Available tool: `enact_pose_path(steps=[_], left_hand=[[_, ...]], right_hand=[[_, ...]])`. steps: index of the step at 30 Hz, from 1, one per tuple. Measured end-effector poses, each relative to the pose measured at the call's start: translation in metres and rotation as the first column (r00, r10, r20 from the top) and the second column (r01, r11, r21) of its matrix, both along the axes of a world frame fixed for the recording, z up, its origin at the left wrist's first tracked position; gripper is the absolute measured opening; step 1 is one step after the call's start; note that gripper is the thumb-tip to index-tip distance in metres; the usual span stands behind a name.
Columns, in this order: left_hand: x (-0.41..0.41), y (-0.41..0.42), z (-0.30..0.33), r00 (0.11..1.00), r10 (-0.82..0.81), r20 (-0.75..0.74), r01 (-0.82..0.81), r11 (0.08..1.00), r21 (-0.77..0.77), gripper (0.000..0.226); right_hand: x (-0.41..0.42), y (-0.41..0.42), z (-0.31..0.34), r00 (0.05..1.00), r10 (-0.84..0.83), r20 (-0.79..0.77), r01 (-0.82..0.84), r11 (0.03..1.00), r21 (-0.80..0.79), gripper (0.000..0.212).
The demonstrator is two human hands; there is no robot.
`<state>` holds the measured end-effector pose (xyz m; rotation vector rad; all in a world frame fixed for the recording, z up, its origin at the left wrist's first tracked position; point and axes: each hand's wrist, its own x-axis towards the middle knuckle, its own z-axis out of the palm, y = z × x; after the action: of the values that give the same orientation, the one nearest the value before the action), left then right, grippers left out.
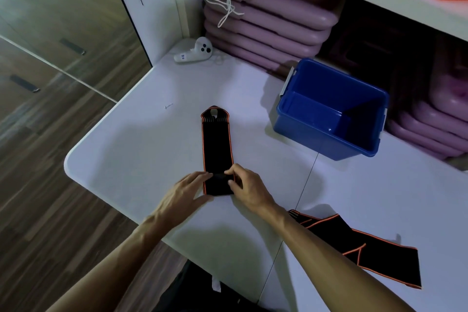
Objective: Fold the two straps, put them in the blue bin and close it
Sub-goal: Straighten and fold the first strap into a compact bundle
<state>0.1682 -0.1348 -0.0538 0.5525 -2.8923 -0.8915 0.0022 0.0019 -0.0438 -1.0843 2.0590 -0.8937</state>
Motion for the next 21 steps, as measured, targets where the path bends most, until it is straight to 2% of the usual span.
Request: enact_pose_path(steps=[4,6,9,12,14,17,21], left_hand=[[-0.002,0.002,-0.005,0.999,-0.008,-0.034,0.003,0.99,-0.138,0.061],[-0.002,0.004,-0.006,0.999,-0.032,-0.03,0.024,0.972,-0.235,0.06],[-0.003,0.006,-0.005,0.998,-0.061,0.019,0.064,0.932,-0.356,0.065],[-0.005,0.009,-0.006,0.996,-0.079,0.041,0.089,0.91,-0.405,0.071],[-0.007,0.008,-0.005,0.997,-0.068,0.03,0.075,0.909,-0.41,0.067],[-0.008,0.004,-0.003,0.997,-0.08,-0.001,0.075,0.942,-0.327,0.054],[-0.015,-0.009,0.008,1.0,-0.004,0.018,0.004,1.0,0.009,0.053]], right_hand=[[0.001,0.0,-0.004,0.999,-0.003,-0.04,0.004,1.0,0.015,0.026],[0.003,0.004,-0.006,0.974,0.049,-0.219,-0.044,0.999,0.03,0.037],[0.006,0.016,-0.012,0.806,0.237,-0.543,-0.176,0.971,0.163,0.061],[0.008,0.021,-0.019,0.708,0.27,-0.653,-0.19,0.963,0.192,0.068],[0.008,0.017,-0.021,0.706,0.253,-0.662,-0.203,0.967,0.153,0.063],[-0.001,0.012,-0.02,0.789,0.24,-0.566,-0.237,0.968,0.081,0.056],[-0.01,0.006,-0.009,0.956,0.119,-0.269,-0.13,0.991,-0.022,0.037]])
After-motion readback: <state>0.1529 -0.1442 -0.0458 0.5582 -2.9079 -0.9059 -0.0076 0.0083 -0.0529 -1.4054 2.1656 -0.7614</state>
